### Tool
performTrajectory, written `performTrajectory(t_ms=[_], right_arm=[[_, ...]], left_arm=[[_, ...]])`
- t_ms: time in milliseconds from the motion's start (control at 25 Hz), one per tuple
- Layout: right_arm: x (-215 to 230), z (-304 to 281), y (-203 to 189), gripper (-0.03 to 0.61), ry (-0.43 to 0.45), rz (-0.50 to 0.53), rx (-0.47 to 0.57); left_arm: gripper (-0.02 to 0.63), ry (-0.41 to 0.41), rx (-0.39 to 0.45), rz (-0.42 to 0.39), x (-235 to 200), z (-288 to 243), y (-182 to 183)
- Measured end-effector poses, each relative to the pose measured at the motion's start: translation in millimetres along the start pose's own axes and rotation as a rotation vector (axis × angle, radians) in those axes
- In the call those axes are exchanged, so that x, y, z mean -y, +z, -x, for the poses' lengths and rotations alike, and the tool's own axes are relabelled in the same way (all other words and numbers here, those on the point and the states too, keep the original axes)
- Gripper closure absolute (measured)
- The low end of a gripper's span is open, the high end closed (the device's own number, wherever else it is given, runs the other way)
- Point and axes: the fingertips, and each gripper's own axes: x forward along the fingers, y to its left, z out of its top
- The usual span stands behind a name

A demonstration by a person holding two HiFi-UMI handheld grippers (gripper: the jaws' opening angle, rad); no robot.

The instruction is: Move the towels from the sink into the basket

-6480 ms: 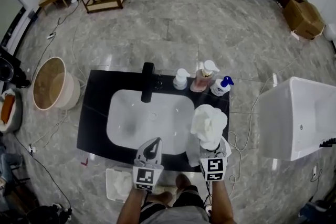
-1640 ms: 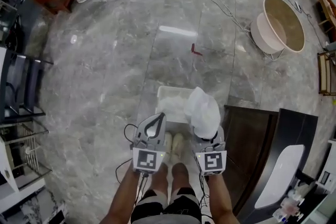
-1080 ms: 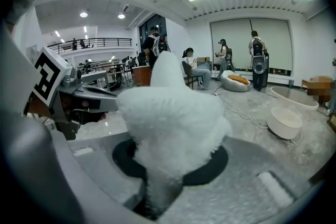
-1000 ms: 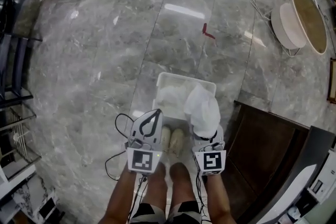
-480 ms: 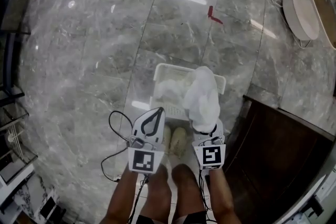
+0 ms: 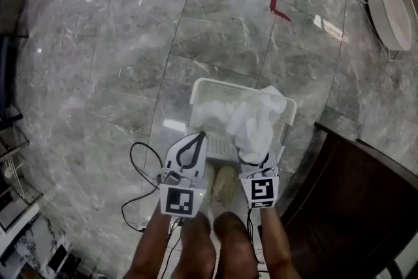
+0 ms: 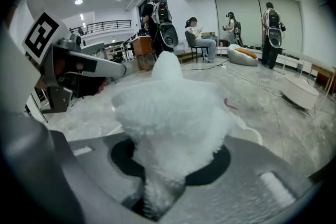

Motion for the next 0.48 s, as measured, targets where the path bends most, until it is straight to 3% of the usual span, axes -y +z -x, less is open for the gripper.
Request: performTrajectory(t_ms=[240,400,480], right_arm=[[3,-34,-31,0.369,0.011,-0.029,-0.023],[3,-37,-38,0.168,0.0,-0.087,-0.005],[3,-34,-40,0.136,-0.005,-0.097,-0.004]], left_arm=[[0.604,0.008,-0.024,0.005,-7,-26,-33],[0.604,0.002,-0.031,0.007,-4,-29,-39],[0.604,-0.002,-0.035,0.007,1,-28,-39]])
